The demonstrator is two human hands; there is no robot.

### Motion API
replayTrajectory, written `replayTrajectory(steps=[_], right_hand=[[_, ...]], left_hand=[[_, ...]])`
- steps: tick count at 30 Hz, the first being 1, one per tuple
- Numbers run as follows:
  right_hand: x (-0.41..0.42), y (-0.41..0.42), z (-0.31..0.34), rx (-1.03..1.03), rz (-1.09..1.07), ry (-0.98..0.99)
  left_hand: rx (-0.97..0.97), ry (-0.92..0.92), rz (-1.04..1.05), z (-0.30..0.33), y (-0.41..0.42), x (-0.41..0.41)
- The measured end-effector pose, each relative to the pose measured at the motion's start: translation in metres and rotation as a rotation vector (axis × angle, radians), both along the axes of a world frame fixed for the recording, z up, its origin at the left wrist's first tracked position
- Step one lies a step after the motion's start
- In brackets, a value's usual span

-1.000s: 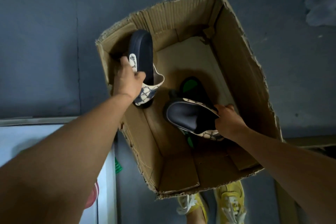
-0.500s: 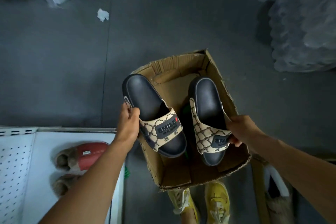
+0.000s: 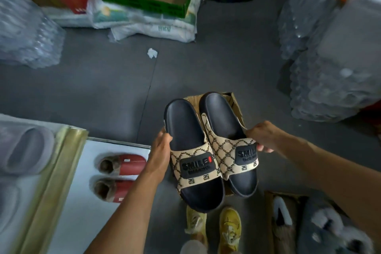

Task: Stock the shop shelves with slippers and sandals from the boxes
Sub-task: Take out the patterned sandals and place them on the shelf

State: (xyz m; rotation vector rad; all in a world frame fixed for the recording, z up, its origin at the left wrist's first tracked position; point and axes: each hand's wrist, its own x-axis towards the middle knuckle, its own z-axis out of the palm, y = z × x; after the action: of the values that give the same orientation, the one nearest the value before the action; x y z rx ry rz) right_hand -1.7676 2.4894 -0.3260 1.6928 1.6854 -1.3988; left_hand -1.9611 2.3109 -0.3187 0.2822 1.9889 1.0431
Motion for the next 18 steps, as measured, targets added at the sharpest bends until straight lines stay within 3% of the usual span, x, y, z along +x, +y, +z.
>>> replayTrajectory(steps=[4,10,13,18], right_hand=[[-0.002,-0.015,0.061,-0.058,0.059,0.057],[-0.002,-0.066,0.125,-0.224,-0.172,0.276],[0.004,-0.093,0.148,-0.194,-0.163,0.345],[0.013,-0.168,0.194,-0.199,-0.024,0.475]], left_hand=[[0.071,-0.176,0.223,0.051,-0.031,0.018],[0.153,-0.426,0.409,0.111,-0.087,0.035],[0.201,-0.445,0.44,0.134,-0.118,0.042],[0.263,-0.307,0.473,0.182,-0.193,0.063]])
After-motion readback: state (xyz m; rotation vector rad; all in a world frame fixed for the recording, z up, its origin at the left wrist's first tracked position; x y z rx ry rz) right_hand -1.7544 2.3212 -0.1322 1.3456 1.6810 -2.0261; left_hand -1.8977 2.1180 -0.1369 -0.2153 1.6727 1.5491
